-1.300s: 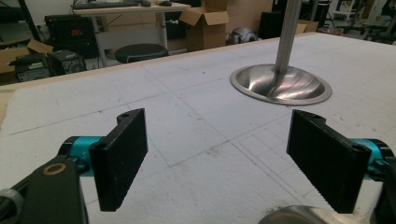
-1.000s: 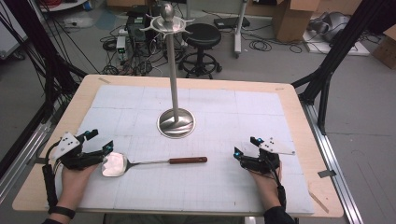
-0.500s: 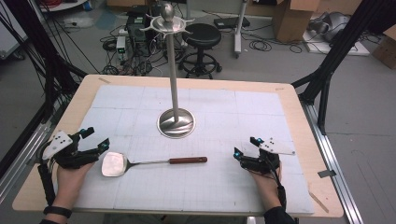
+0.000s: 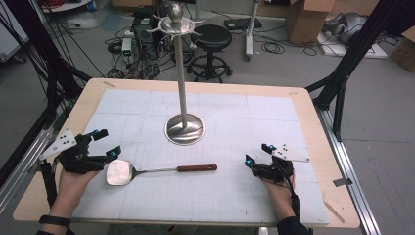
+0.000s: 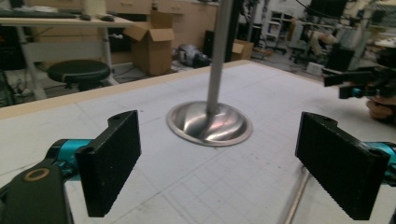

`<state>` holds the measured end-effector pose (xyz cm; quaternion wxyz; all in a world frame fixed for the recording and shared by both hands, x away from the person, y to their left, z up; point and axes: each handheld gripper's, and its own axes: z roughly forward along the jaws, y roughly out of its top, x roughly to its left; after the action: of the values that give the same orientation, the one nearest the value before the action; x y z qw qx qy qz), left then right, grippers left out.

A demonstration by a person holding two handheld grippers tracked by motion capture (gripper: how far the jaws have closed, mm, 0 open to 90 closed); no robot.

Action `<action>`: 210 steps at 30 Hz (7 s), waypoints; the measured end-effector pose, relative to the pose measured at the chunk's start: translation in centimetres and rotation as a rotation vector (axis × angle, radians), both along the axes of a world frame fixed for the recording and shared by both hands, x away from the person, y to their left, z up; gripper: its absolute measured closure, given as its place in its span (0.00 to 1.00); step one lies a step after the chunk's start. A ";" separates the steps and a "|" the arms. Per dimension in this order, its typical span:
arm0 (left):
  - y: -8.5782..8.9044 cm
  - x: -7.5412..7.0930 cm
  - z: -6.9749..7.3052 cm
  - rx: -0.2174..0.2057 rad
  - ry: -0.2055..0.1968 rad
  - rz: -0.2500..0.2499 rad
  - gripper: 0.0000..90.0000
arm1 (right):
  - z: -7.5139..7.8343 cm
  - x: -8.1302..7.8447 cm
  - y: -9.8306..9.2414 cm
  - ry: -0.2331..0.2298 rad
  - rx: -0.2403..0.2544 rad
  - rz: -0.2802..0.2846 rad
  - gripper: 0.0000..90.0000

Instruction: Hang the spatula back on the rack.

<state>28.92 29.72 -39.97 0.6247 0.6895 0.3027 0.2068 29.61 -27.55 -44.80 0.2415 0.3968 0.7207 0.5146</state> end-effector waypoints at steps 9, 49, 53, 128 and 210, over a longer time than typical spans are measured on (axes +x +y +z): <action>-3.6 0.3 1.4 0.146 -0.010 -0.123 0.16 | 0.0 0.0 0.0 -0.001 -0.004 0.000 0.22; -13.9 3.2 -2.7 0.753 0.246 -0.442 0.44 | 0.0 0.0 0.1 0.000 -0.008 0.017 0.24; -13.7 3.5 -2.8 0.762 0.266 -0.449 0.57 | 0.0 0.0 0.1 0.002 -0.007 0.017 0.24; -9.1 1.5 3.7 0.368 0.053 -0.194 0.94 | 0.0 0.1 0.3 0.011 -0.025 0.033 0.25; -10.0 2.9 12.0 0.167 -0.251 0.144 0.94 | 0.0 0.1 0.4 0.011 -0.033 0.040 0.26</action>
<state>31.86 19.73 -27.96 0.5818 0.6843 0.2526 0.3597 29.72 -27.11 -44.82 0.2336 0.3810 0.7383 0.5052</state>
